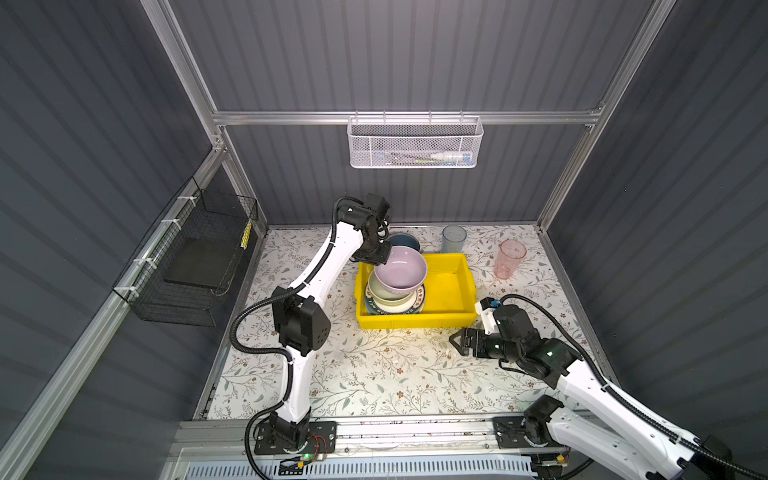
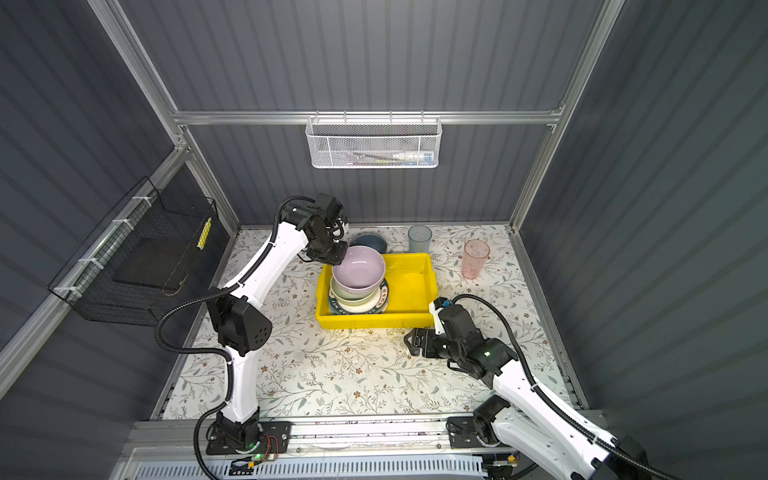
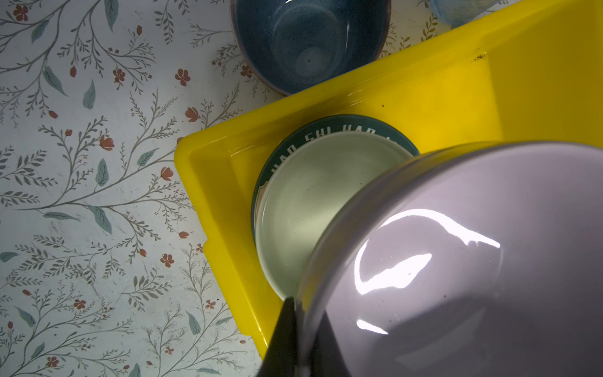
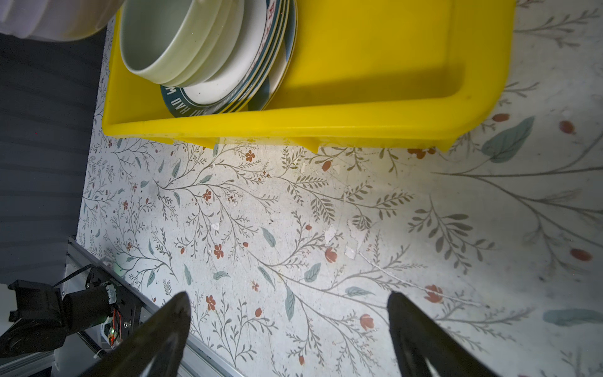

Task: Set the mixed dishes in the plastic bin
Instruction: 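Carry the lilac bowl over the yellow bin with the left gripper, then lower the lilac bowl into the pale green bowl and open the left gripper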

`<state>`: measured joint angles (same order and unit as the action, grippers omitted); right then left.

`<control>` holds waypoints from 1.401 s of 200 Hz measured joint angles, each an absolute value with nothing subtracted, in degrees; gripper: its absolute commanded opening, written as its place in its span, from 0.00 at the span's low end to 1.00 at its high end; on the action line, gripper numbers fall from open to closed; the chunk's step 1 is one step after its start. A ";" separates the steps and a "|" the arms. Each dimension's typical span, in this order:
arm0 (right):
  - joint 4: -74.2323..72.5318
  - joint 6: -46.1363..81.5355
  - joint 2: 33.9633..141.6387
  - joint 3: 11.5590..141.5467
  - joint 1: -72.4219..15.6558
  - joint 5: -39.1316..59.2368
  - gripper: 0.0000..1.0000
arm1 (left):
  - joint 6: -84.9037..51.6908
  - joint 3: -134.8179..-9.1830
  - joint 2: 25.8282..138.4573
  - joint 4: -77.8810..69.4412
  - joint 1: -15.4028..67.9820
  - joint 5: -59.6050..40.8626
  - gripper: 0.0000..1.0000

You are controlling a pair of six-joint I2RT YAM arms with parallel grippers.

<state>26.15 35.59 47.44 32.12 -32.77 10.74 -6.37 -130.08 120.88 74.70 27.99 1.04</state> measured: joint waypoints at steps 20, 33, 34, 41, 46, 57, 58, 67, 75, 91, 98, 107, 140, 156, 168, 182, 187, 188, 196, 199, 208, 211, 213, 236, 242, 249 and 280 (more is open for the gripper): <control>26.11 35.62 47.40 32.08 -32.80 10.74 0.94 | -6.46 -129.99 120.88 74.26 27.99 1.76 0.00; 26.04 35.64 47.31 31.90 -32.80 10.74 0.95 | -6.46 -129.64 120.88 73.78 27.99 2.15 0.00; 26.06 35.64 47.29 31.90 -32.80 10.74 0.95 | -6.46 -129.62 120.88 73.76 27.97 2.17 0.00; 26.06 35.68 47.22 31.81 -32.80 10.74 0.94 | -6.46 -129.32 120.88 73.45 27.97 2.35 0.00; 26.02 35.68 47.18 31.73 -32.80 10.74 0.95 | -6.46 -128.97 120.88 73.21 27.97 2.50 0.00; 25.91 35.77 47.03 31.51 -32.80 10.74 0.95 | -6.44 -128.27 120.88 72.84 27.92 2.81 0.00; 25.91 35.77 47.00 31.48 -32.80 10.74 0.94 | -6.44 -128.16 120.90 72.82 27.92 2.85 0.00; 25.87 35.81 46.92 31.33 -32.80 10.74 0.94 | -6.44 -127.66 120.95 72.66 27.92 3.09 0.00; 25.82 35.81 46.85 31.27 -32.80 10.72 0.95 | -6.44 -127.35 121.08 72.60 27.92 3.14 0.00; 25.76 35.81 46.76 31.16 -32.80 10.74 0.95 | -6.44 -126.74 121.34 72.12 27.92 3.22 0.00; 25.74 35.81 46.74 31.09 -32.80 10.74 0.95 | -6.44 -126.45 121.43 71.85 27.92 3.29 0.00; 25.71 35.83 46.70 31.03 -32.80 10.74 0.95 | -6.44 -126.02 121.43 71.50 27.92 3.38 0.00; 25.63 35.92 46.70 30.63 -32.80 10.74 0.95 | -6.42 -124.60 121.43 70.11 27.92 3.68 0.00; 25.32 35.97 46.70 30.61 -32.80 10.74 0.95 | -6.39 -123.52 121.43 69.58 27.92 3.86 0.00; 25.12 35.99 46.70 30.61 -32.80 10.74 0.95 | -6.37 -122.91 121.45 69.38 27.92 4.10 0.00; 24.91 35.99 46.78 30.61 -32.80 10.74 0.95 | -6.37 -122.72 121.51 69.32 27.92 4.36 0.00; 24.84 35.99 46.83 30.61 -32.80 10.74 0.94 | -6.35 -122.69 121.54 69.30 27.92 4.43 0.00; 24.84 35.99 46.85 30.61 -32.80 10.74 0.94 | -6.33 -122.69 121.54 69.30 27.92 4.45 0.00; 24.82 36.01 46.94 30.61 -32.80 10.74 0.95 | -6.22 -122.69 121.54 69.28 27.92 4.56 0.00; 24.82 36.01 46.98 30.59 -32.84 10.74 0.95 | -6.17 -122.69 121.54 69.25 27.92 4.56 0.00; 24.80 36.01 47.00 30.46 -32.84 10.74 0.95 | -6.17 -122.69 121.54 69.17 27.92 4.54 0.00; 24.73 36.01 47.00 30.41 -32.86 10.76 0.94 | -6.17 -122.69 121.54 69.12 27.92 4.56 0.00; 24.71 36.01 47.00 30.35 -32.91 10.76 0.94 | -6.17 -122.69 121.54 69.10 27.92 4.56 0.00; 24.36 36.03 47.16 30.11 -32.95 10.74 0.95 | -6.15 -122.58 121.54 68.88 27.92 4.56 0.00; 24.21 36.03 47.20 30.06 -32.95 10.76 0.95 | -6.15 -122.52 121.54 68.82 27.92 4.56 0.00; 23.94 36.03 47.24 30.00 -32.95 10.76 0.95 | -6.15 -122.39 121.54 68.69 27.92 4.54 0.00; 23.73 36.03 47.42 30.00 -32.95 10.74 0.95 | -6.13 -121.43 121.58 67.81 27.90 4.56 0.00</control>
